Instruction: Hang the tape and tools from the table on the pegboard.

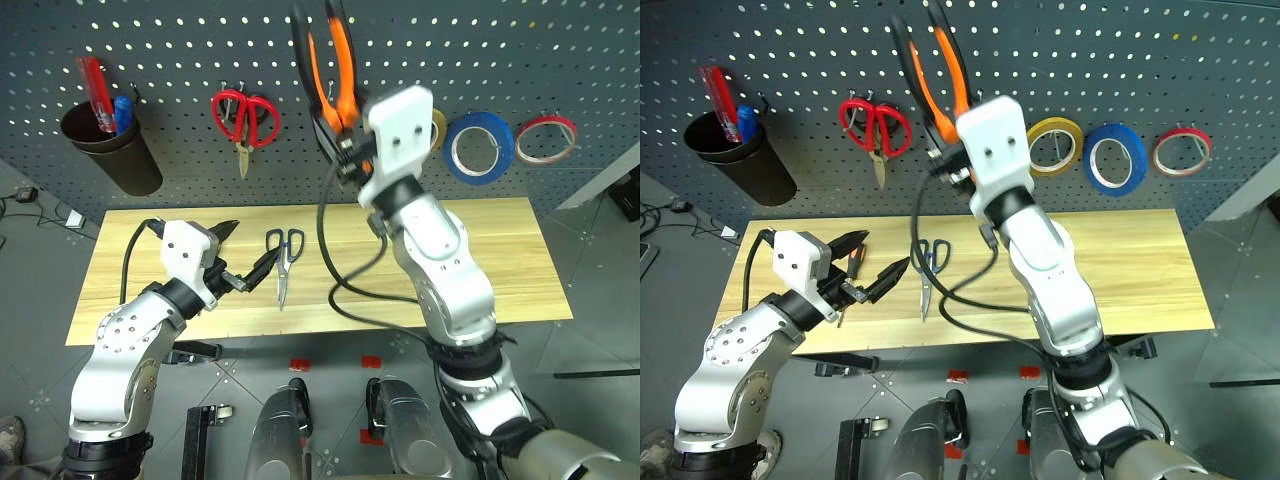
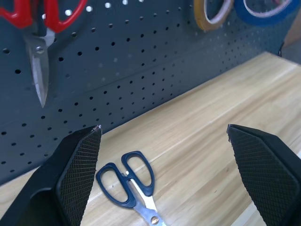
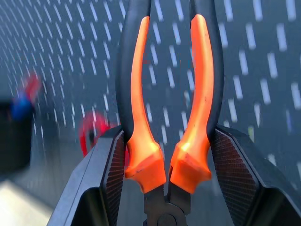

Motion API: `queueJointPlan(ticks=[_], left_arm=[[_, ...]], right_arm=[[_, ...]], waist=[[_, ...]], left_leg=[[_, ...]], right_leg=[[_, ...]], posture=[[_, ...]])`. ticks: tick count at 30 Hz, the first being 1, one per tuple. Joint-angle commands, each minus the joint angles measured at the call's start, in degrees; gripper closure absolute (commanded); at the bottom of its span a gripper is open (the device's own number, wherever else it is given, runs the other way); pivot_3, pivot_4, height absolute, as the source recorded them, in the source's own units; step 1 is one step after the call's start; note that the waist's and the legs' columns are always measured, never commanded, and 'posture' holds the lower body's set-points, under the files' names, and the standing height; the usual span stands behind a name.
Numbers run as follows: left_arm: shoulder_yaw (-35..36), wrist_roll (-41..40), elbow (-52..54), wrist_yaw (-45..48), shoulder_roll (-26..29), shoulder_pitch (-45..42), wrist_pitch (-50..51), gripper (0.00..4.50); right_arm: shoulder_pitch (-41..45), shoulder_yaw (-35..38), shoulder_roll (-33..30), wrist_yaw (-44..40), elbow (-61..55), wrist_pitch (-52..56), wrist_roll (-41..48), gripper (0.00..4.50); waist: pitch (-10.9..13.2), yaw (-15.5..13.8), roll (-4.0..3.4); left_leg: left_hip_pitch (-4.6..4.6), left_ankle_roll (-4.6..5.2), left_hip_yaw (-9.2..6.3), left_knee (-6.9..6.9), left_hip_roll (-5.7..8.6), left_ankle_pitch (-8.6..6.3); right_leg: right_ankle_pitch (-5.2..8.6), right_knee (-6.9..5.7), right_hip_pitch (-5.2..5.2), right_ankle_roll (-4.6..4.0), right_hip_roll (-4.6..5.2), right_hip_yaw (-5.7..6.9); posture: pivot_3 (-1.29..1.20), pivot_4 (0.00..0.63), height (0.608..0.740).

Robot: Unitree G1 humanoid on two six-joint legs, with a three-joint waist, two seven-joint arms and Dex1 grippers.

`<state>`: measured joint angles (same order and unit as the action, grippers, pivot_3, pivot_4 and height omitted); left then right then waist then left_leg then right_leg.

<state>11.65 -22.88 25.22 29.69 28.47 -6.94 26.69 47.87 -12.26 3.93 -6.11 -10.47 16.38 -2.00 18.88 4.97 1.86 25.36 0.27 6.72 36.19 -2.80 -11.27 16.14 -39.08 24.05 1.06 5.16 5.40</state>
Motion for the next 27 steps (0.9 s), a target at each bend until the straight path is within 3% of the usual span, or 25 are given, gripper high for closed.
queueJointPlan(ticks=[1,11,27], left_arm=[[-0.76,-0.6,1.92,-2.32,-0.31,-2.93,2.49,0.0],[-7.56,1.02,0.52,-6.3,-3.0,-11.01,7.78,0.0],[-9.09,2.18,-1.94,-7.49,-5.37,-15.22,6.91,0.0]], right_arm=[[7.58,2.32,1.45,2.29,10.91,-11.95,-1.02,2.07],[22.34,5.44,-0.96,7.75,45.28,-37.19,-4.93,2.07],[27.61,7.01,-4.62,14.61,66.91,-48.11,-8.15,2.07]], waist=[[0.0,-0.09,0.01],[0.0,-0.62,0.04],[0.06,-1.78,0.03]], left_leg=[[0.0,0.0,0.0,0.01,0.0,0.0],[0.08,0.0,0.05,0.05,0.01,0.01],[0.06,-0.01,0.09,0.04,-0.01,0.02]], right_leg=[[0.0,0.0,0.0,0.0,0.0,0.01],[0.0,0.08,0.0,-0.02,0.03,-0.01],[0.01,0.06,0.02,-0.03,0.03,-0.05]], posture=[[-0.12,0.29,0.74],[-0.07,0.316,0.74],[-0.05,0.343,0.74]])
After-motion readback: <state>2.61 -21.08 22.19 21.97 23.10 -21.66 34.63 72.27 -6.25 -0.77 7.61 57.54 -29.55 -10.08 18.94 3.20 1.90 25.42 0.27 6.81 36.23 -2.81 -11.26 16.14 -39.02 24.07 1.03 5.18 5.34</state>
